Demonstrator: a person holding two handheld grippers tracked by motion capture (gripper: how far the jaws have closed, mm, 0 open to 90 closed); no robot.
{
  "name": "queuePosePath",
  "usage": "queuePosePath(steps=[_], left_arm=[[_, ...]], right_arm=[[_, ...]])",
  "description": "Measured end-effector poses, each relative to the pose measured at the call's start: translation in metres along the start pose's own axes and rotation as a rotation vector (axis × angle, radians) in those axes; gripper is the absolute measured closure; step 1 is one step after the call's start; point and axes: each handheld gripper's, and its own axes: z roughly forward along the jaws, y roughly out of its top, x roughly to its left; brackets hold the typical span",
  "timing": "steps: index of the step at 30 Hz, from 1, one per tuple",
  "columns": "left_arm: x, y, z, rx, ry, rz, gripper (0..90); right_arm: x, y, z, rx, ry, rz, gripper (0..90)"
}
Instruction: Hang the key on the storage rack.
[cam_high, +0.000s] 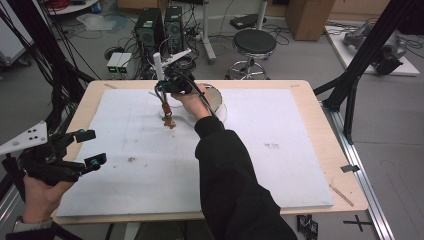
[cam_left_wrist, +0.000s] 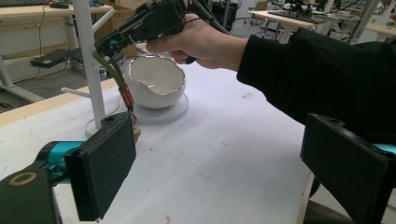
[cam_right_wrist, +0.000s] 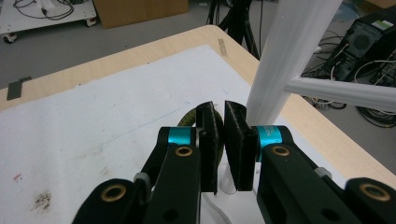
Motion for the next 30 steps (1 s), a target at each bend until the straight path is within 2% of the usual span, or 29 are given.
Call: queuePosePath(steps=[3,7,10,13,15,18,20,22,23,24,28,30], left_arm=[[0.000,0.000,-0.001,-0.002,0.001,-0.002,10.8],[0.001,0.000,0.000,0.001,0.003,-0.002,10.8],[0.000,0.000,-0.001,-0.002,0.007,-0.002,10.8],[-0.001,0.001,-0.002,-0.016,0.028,0.007,10.7],[-0.001,0.002,-0.003,-0.020,0.041,0.004,10.7],[-0.003,0.003,-0.003,-0.019,0.053,0.001,10.4],[-0.006,0.003,-0.004,-0.028,0.049,0.020,10.4],[-0.009,0.005,-0.006,-0.038,0.025,0.059,10.4],[-0.011,0.006,-0.006,-0.044,0.025,0.068,10.4],[-0.011,0.007,-0.007,-0.048,0.029,0.067,10.4],[-0.013,0.009,-0.007,-0.047,0.031,0.067,10.4],[-0.013,0.008,-0.007,-0.044,0.031,0.069,10.4]], right_arm=[[-0.001,0.000,-0.001,-0.014,0.005,0.005,83.7],[-0.001,0.001,-0.003,-0.030,0.004,0.016,75.5],[-0.003,0.001,-0.006,-0.037,0.009,0.040,59.9],[-0.005,0.001,-0.012,-0.073,0.051,0.097,43.3],[-0.004,0.002,-0.018,-0.089,0.061,0.100,33.3],[-0.003,0.003,-0.029,-0.103,0.104,0.105,19.5],[-0.003,0.004,-0.036,-0.121,0.130,0.119,10.8],[-0.003,0.004,-0.045,-0.135,0.160,0.132,10.5],[-0.003,0.003,-0.049,-0.138,0.185,0.133,10.5],[-0.002,0.003,-0.054,-0.137,0.189,0.130,10.5],[-0.001,0.001,-0.074,-0.121,0.172,0.131,10.5],[-0.002,-0.001,-0.087,-0.131,0.163,0.113,10.5]])
